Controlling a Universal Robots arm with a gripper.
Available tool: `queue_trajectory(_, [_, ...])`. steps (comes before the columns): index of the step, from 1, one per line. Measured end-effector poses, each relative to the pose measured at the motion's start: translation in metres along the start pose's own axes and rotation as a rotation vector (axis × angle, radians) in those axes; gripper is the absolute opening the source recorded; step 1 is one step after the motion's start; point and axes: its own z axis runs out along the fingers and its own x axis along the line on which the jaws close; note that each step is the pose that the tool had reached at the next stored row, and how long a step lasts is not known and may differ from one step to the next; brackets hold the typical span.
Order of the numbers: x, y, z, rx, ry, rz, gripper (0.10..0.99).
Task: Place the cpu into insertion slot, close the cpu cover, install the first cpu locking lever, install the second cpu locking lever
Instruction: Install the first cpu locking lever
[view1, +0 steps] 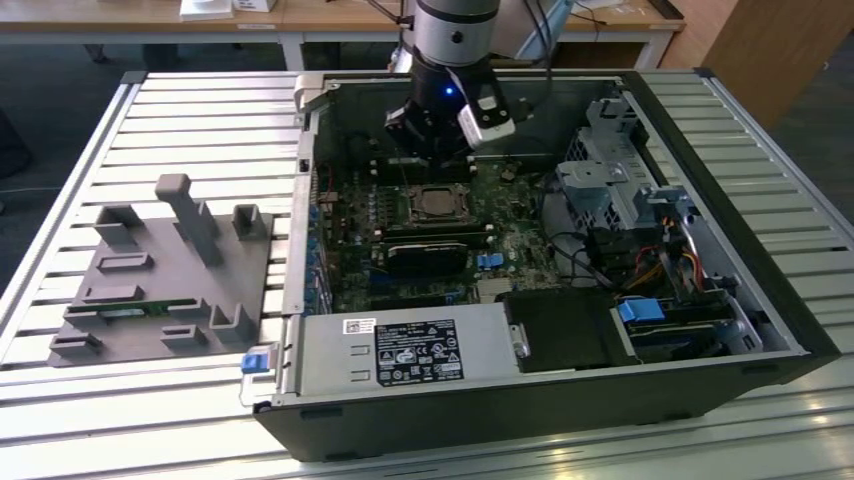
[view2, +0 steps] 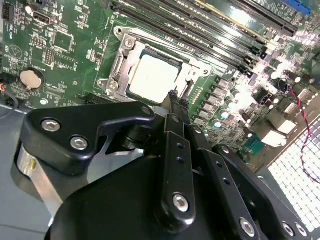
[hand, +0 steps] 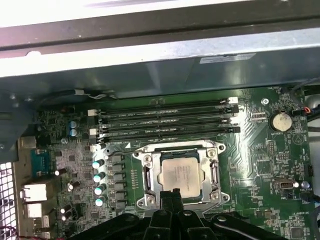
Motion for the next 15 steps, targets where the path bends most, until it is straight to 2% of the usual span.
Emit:
queue_trajectory(3, [0.0044,-0.0005,0.0002,-0.001,-0.0009,0.0,0.106])
queue_trajectory(7, [0.0184,-0.002,0.0007,-0.001,-0.0039,0.0,0.106])
queue_trajectory(11, [0.0344,-0.0038,0.0012,-0.002,-0.0138,0.0,0.106])
queue_trajectory(15, [0.0412,-0.0044,0.0001,-0.004,-0.0259,-0.001,0.106])
